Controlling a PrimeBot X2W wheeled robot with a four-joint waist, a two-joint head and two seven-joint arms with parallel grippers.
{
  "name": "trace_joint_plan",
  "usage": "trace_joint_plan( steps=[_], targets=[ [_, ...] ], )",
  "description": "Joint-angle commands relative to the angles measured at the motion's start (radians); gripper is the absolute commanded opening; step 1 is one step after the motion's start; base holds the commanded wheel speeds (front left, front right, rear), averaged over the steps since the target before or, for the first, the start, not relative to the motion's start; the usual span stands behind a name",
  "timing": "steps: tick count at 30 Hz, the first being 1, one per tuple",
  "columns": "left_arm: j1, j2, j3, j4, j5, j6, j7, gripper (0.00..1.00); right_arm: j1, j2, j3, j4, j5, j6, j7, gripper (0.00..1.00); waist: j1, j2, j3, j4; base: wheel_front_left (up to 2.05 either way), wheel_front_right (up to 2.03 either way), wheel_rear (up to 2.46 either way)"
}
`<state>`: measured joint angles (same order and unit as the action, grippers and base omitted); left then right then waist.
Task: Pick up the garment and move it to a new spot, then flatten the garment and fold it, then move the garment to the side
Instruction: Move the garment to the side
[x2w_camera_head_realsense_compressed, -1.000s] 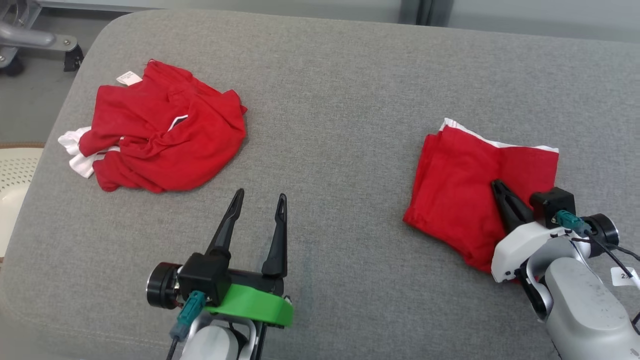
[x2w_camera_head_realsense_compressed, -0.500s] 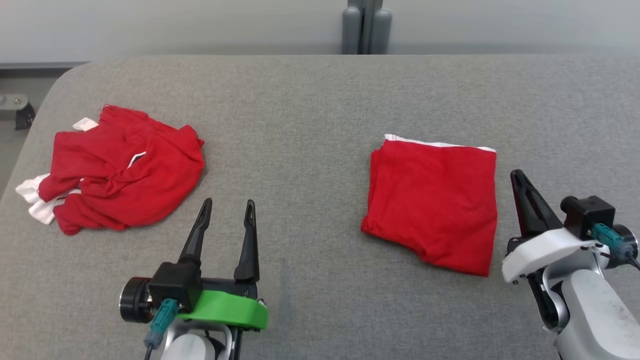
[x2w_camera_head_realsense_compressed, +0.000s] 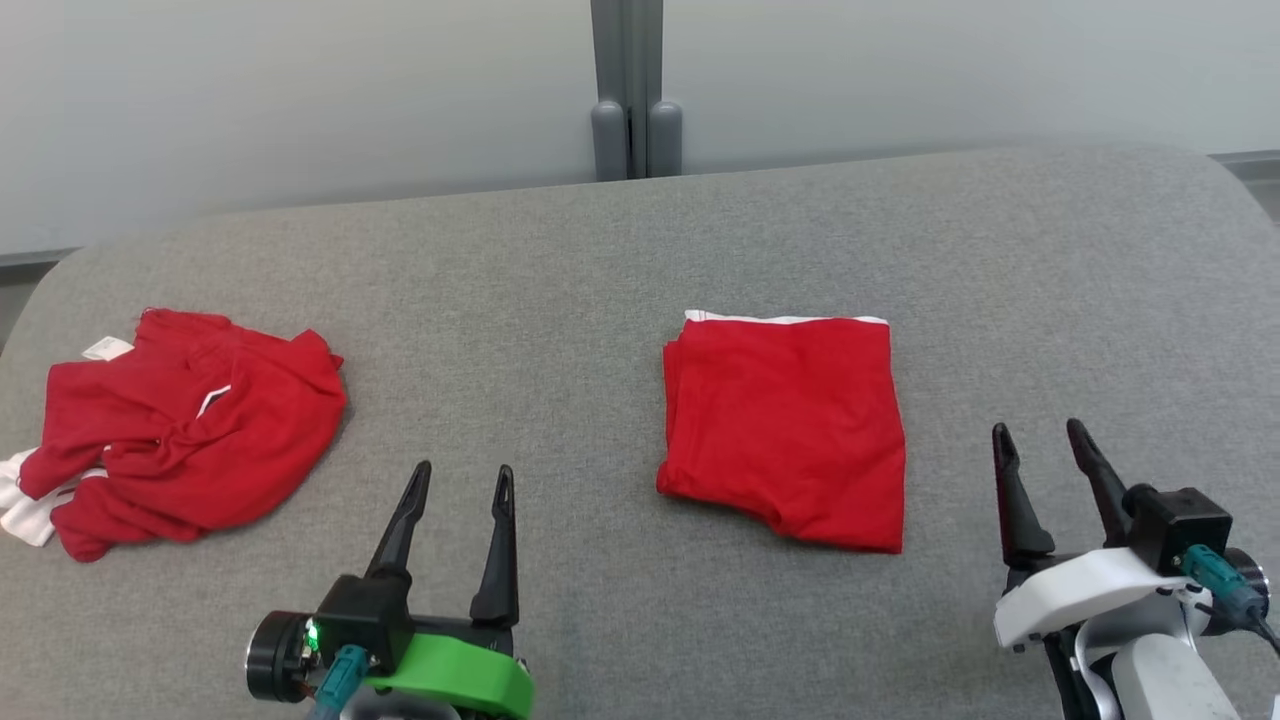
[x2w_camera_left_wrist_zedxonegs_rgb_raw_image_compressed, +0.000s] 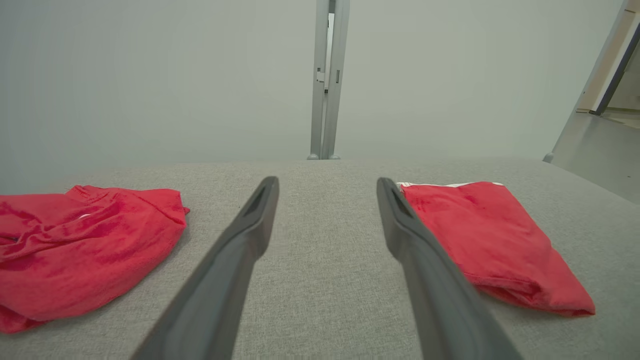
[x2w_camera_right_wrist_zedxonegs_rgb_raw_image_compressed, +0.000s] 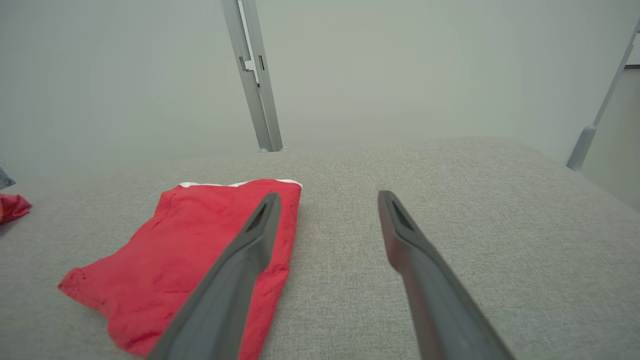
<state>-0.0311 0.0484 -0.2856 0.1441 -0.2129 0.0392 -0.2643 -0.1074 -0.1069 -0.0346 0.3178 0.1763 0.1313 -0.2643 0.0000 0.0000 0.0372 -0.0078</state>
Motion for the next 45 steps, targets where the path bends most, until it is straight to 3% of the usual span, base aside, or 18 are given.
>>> trace_joint_plan(
  steps=[1,10,16,28,38,39,40,41,45],
  targets=[
    [0.018,0.004,0.002,0.005,0.012,-0.003,0.0,1.0,0.016,0.001,0.004,-0.007,-0.013,-0.001,0.0,1.0,0.0,0.0,-0.017,-0.015,0.0,0.0,0.0],
    [0.036,0.004,-0.006,0.015,-0.003,-0.008,0.0,1.0,0.034,0.015,-0.003,-0.009,-0.022,-0.001,0.0,1.0,0.0,0.0,-0.023,-0.004,0.0,0.0,0.0],
    [0.012,0.004,-0.027,0.019,0.002,-0.011,0.0,1.0,-0.001,0.0,0.003,0.073,-0.015,-0.001,0.0,1.0,0.0,0.0,0.005,0.032,0.0,0.0,0.0],
    [-0.062,0.004,-0.078,0.046,0.002,0.007,0.0,1.0,-0.201,-0.06,0.082,0.326,0.188,-0.001,0.046,1.0,0.0,0.0,0.14,0.154,0.0,0.0,0.0],
    [-0.09,0.004,-0.097,0.044,-0.009,0.023,0.0,1.0,-0.291,-0.084,0.161,0.473,0.324,-0.001,0.115,1.0,0.0,0.0,0.16,0.208,0.0,0.0,0.0],
    [-0.09,0.004,-0.098,0.044,-0.01,0.024,0.0,1.0,-0.293,-0.086,0.171,0.481,0.335,0.0,0.12,0.96,0.0,0.0,0.158,0.21,0.0,0.0,0.0],
    [-0.088,0.004,-0.099,0.046,-0.012,0.025,0.0,1.0,-0.294,-0.091,0.187,0.488,0.341,0.0,0.118,0.41,0.0,0.0,0.154,0.21,0.0,0.0,0.0],
    [-0.085,0.004,-0.097,0.047,-0.011,0.026,0.0,1.0,-0.296,-0.096,0.199,0.491,0.343,0.0,0.111,0.0,0.0,0.0,0.15,0.208,0.0,0.0,0.0],
    [-0.071,0.004,-0.092,0.049,-0.012,0.025,0.0,1.0,-0.312,-0.138,0.272,0.502,0.305,-0.001,0.082,0.0,0.0,0.0,0.13,0.193,0.0,0.0,0.0]
  ],
)
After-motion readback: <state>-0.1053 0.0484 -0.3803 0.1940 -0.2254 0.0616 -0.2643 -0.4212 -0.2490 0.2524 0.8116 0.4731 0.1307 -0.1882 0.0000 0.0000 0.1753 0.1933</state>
